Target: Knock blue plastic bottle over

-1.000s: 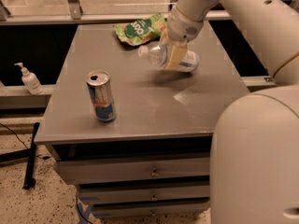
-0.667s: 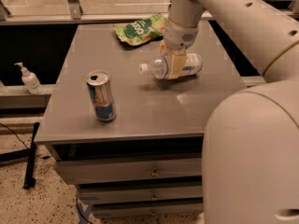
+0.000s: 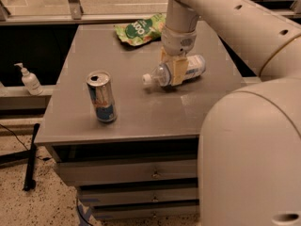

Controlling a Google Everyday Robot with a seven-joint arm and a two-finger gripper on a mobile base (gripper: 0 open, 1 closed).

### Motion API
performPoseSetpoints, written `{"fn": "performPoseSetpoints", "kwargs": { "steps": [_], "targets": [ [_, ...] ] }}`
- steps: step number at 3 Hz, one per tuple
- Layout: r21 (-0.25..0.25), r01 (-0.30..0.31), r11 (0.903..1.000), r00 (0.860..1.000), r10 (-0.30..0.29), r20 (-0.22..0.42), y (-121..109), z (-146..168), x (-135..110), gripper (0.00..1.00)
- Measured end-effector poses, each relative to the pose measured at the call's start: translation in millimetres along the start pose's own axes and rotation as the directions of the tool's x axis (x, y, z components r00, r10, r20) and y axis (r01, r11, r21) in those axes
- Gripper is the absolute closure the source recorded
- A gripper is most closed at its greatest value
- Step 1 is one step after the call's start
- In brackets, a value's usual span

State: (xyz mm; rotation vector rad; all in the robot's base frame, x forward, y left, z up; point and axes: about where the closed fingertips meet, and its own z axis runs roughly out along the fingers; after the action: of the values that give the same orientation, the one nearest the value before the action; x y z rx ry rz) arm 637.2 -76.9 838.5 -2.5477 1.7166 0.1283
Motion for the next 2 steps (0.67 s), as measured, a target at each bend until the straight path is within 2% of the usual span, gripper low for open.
{"fn": "performPoseSetpoints", "kwargs": {
  "steps": [1,2],
  "targets": [
    [-0.002,0.0,1.0,1.0,0.0,-0.006,0.4,-1.6,1.2,0.13],
    [0.008,-0.004,1.0,1.0,0.004,0.005,-0.8,-7.1,1.2,0.0]
  ]
}}
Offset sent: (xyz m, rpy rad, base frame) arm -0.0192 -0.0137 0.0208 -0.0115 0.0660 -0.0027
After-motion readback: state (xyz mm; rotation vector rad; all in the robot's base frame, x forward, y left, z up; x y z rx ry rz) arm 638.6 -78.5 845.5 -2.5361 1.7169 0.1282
